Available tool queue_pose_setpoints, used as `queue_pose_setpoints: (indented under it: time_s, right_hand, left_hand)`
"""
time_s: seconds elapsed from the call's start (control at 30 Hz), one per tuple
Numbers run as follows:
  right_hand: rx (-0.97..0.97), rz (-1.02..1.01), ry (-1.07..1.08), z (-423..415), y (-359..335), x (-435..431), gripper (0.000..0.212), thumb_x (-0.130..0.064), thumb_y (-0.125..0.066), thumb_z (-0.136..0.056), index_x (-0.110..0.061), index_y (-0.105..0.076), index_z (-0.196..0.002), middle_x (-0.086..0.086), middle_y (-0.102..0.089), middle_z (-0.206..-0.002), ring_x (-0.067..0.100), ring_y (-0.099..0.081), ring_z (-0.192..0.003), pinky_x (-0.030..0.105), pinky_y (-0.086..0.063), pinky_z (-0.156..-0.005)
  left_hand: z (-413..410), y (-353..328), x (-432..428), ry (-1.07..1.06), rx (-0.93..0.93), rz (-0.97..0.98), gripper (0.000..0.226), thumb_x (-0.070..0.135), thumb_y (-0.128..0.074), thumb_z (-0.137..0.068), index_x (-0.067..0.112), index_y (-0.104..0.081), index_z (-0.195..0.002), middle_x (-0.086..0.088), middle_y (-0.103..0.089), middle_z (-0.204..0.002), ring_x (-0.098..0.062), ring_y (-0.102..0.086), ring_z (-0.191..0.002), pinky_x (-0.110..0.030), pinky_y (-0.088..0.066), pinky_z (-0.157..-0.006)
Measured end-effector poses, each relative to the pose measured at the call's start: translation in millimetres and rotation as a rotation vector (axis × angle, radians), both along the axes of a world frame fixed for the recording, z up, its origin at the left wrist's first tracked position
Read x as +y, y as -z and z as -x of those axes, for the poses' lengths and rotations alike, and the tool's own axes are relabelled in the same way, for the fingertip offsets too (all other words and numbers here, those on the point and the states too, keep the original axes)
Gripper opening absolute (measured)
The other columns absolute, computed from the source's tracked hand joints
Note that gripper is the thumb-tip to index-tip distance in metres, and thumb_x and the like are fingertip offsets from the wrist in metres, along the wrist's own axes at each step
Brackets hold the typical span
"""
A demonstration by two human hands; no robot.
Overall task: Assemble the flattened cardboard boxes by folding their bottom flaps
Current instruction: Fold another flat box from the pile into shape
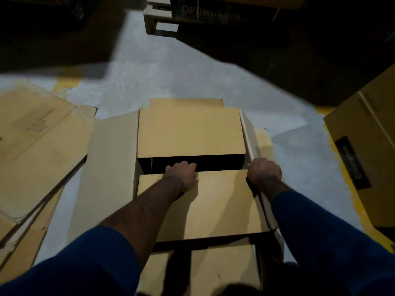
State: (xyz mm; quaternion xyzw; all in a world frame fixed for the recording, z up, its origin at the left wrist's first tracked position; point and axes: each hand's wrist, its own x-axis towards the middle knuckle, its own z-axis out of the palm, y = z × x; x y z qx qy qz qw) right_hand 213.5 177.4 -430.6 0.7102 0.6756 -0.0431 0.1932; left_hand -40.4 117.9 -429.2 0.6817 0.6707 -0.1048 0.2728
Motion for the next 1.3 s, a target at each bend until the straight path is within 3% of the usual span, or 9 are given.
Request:
queue_pose_setpoints:
  time_s: [0.17,0.37,0.53,0.7,0.9,1.03,1.13,1.2,1.3]
  right_hand:
    - [0.076,-0.020,0.064,-2,0,1,0.032,-0.038,-0.051,-0.103,-0.010,-0.067,-0.109,0.007,-0.059,-0.089,0.026,-0.063,-0.080,0.035,-0.054,-0.069]
    - [0.133,0.005,0.143,-5,4,2,0.048,-0.052,-0.041,-0.104,-0.010,-0.064,-0.109,0.009,-0.063,-0.094,0.026,-0.058,-0.079,0.035,-0.048,-0.071]
    - [0.170,-0.068,0.243,10,-16,-4,0.052,-0.057,-0.041,-0.101,-0.013,-0.054,-0.124,0.016,-0.061,-0.118,0.032,-0.060,-0.105,0.043,-0.051,-0.087]
    - [0.289,-0.013,0.053,38,-61,-24,0.046,-0.052,-0.042,-0.103,-0.015,-0.057,-0.126,0.015,-0.059,-0.125,0.035,-0.051,-0.116,0.044,-0.039,-0.095]
    - [0.268,0.128,0.124,61,-131,-56,0.063,-0.063,-0.041,-0.100,-0.012,-0.061,-0.131,0.017,-0.057,-0.139,0.040,-0.047,-0.132,0.055,-0.024,-0.113]
    - [0.321,0.527,0.362,60,-146,-77,0.070,-0.048,-0.075,-0.064,-0.014,-0.069,-0.124,0.017,-0.067,-0.116,0.041,-0.064,-0.105,0.054,-0.050,-0.094]
    - [0.266,0.763,0.229,72,-173,-129,0.039,-0.031,-0.065,-0.095,-0.004,-0.063,-0.124,0.010,-0.063,-0.110,0.032,-0.063,-0.102,0.041,-0.056,-0.082]
    - [0.325,0.877,0.167,78,-172,-168,0.024,-0.022,-0.055,-0.104,-0.008,-0.064,-0.120,0.010,-0.062,-0.100,0.023,-0.060,-0.083,0.031,-0.053,-0.063]
    - [0.211,1.060,-0.021,82,-134,-220,0.014,-0.022,-0.055,-0.105,-0.015,-0.065,-0.099,-0.002,-0.069,-0.088,0.015,-0.058,-0.079,0.027,-0.047,-0.060]
  left_hand:
    - [6,-3,-9,0.009,-0.011,-0.012,0.042,0.038,-0.054,-0.099,0.023,-0.049,-0.137,-0.007,-0.054,-0.133,-0.030,-0.053,-0.123,-0.051,-0.040,-0.105]
    - [10,-6,-3,-0.022,0.000,0.057,0.046,0.034,-0.056,-0.098,0.023,-0.046,-0.142,-0.008,-0.053,-0.136,-0.031,-0.052,-0.126,-0.053,-0.037,-0.109]
    - [13,-22,-6,-0.031,0.001,0.095,0.050,0.033,-0.059,-0.097,0.024,-0.044,-0.143,-0.007,-0.051,-0.138,-0.030,-0.050,-0.129,-0.055,-0.035,-0.109]
    - [16,-61,-26,-0.038,0.006,-0.050,0.045,0.036,-0.057,-0.098,0.022,-0.048,-0.140,-0.007,-0.053,-0.135,-0.030,-0.050,-0.126,-0.053,-0.037,-0.104]
    - [19,-129,-69,-0.042,-0.017,-0.186,0.032,0.043,-0.053,-0.100,0.019,-0.062,-0.119,-0.008,-0.063,-0.117,-0.025,-0.058,-0.101,-0.038,-0.050,-0.080]
    - [20,-174,-108,-0.157,-0.155,0.255,0.071,0.076,-0.041,-0.094,0.018,-0.065,-0.128,-0.004,-0.065,-0.124,-0.027,-0.064,-0.107,-0.044,-0.053,-0.096]
    - [16,-192,-140,-0.236,-0.230,0.626,0.089,0.087,-0.035,-0.087,0.017,-0.059,-0.138,-0.011,-0.060,-0.132,-0.032,-0.062,-0.115,-0.047,-0.050,-0.098]
    - [13,-182,-160,-0.169,-0.190,0.716,0.084,0.081,-0.032,-0.092,0.016,-0.058,-0.138,-0.014,-0.058,-0.132,-0.032,-0.059,-0.117,-0.042,-0.050,-0.085]
    - [11,-139,-188,-0.096,-0.133,0.785,0.056,0.059,-0.046,-0.102,0.008,-0.060,-0.117,-0.016,-0.062,-0.115,-0.028,-0.062,-0.087,-0.039,-0.054,-0.069]
